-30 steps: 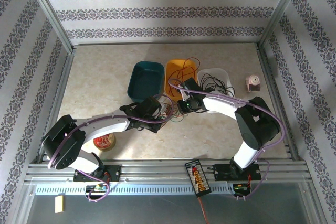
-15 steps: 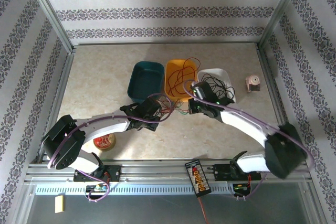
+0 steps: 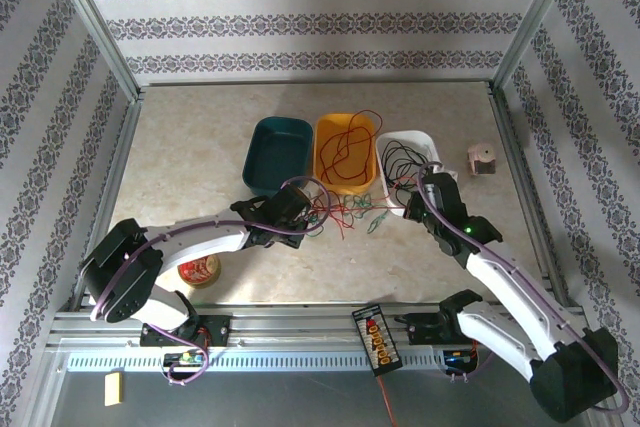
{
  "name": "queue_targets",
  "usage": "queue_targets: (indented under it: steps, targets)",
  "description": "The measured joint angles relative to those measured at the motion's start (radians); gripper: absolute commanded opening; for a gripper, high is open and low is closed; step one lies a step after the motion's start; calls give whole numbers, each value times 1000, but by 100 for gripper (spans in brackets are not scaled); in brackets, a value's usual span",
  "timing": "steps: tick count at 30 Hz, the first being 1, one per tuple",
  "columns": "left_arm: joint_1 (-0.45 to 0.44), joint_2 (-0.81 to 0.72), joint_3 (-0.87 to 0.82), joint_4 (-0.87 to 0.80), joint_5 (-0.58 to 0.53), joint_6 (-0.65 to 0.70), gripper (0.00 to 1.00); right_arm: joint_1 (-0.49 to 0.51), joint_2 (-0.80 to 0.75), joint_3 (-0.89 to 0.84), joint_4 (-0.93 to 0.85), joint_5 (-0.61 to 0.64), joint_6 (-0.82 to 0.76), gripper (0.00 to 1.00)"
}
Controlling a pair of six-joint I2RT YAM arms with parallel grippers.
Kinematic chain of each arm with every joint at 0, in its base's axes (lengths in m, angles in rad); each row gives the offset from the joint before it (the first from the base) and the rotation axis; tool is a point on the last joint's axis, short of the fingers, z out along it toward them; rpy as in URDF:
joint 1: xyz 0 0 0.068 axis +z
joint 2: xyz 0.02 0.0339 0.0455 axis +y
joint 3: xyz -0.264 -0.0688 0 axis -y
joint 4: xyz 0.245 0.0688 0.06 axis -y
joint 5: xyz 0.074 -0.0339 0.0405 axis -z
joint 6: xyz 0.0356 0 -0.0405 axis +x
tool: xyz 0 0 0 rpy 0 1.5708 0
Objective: Untangle the cables
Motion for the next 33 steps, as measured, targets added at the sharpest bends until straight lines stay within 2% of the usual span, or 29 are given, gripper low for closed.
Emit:
queue_targets:
  steps: [7,11,17,21,25,28,33]
  targets:
    - [27,18,0,-25,-42,-64,0,-74,-148,2,-55,70,18,0]
    - [32,20,0,-6,-34,-81,0,-79,-236,31,-77,74,17,0]
    - [32,23,5,50,-3,-84,0,-79,-252,147,-93,69,-20,0]
    - [61,74,-6,-13,-49,-108,0,-115,-270,252,-86,229,-93,0]
    - [71,83,-12,-10,-57,-121,0,-130,-288,375,-61,311,-163,0]
    - [71,83,-11,-10,-56,-120,0,-130,-277,446,-43,302,-198,0]
    - [71,83,-7,-10,-43,-104,0,-130,-183,537,-24,138,-214,0]
